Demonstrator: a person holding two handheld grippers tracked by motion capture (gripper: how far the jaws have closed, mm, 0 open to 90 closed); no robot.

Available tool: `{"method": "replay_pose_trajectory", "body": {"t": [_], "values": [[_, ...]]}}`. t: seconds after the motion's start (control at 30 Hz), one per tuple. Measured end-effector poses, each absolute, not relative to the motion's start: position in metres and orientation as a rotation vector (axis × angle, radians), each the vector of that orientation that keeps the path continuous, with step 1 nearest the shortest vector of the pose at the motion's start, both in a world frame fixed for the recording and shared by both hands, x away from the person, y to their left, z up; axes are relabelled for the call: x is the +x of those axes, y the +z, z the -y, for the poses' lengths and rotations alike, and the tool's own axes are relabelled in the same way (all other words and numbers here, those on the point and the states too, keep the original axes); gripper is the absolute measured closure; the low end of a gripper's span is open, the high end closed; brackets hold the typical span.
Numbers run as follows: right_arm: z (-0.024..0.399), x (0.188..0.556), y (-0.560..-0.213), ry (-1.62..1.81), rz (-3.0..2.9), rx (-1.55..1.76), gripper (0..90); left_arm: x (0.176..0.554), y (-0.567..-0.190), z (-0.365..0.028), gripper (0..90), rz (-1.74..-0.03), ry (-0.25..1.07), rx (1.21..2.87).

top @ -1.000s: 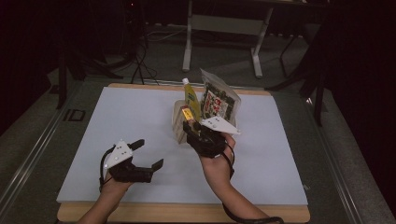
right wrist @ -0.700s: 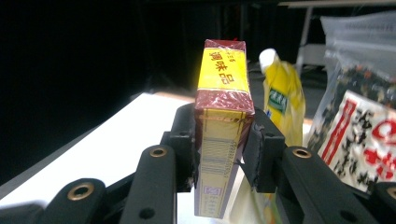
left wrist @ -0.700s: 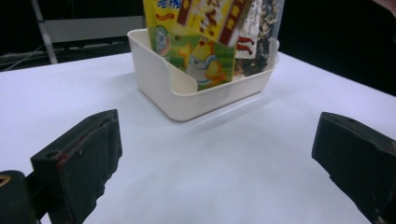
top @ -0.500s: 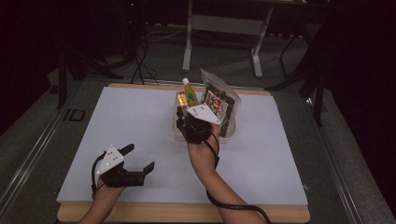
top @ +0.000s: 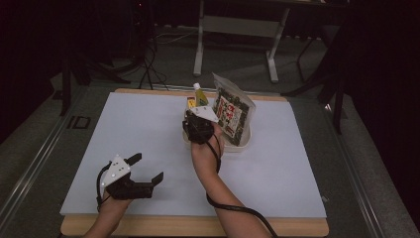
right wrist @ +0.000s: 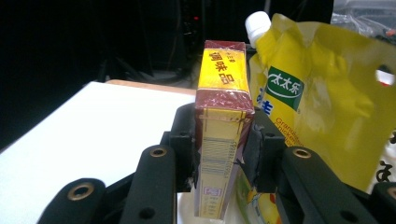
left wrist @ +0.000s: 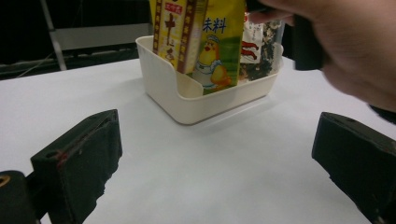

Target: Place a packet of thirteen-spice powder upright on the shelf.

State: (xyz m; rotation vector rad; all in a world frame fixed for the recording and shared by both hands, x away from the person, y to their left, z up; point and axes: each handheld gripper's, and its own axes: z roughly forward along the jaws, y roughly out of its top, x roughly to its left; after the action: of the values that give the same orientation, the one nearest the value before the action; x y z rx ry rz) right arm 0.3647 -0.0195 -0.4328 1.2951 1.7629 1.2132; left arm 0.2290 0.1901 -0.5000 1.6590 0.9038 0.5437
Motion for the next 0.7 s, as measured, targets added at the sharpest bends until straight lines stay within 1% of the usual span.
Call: {"method": "replay_pose_trajectory", "body": {"t": [0.4,0.7], "values": [[0.006,0.384,-0.445,1.163,-1.725,1.394,67.9,0.229,-0.501,-0.188,2.1,-0.889,0.548,1.669],[-0.002,0.39,-0.464,1.099,-1.735,1.394,67.8,0.231,-0.504,-0.188,2.1,-0.896,0.527,1.67]]}}
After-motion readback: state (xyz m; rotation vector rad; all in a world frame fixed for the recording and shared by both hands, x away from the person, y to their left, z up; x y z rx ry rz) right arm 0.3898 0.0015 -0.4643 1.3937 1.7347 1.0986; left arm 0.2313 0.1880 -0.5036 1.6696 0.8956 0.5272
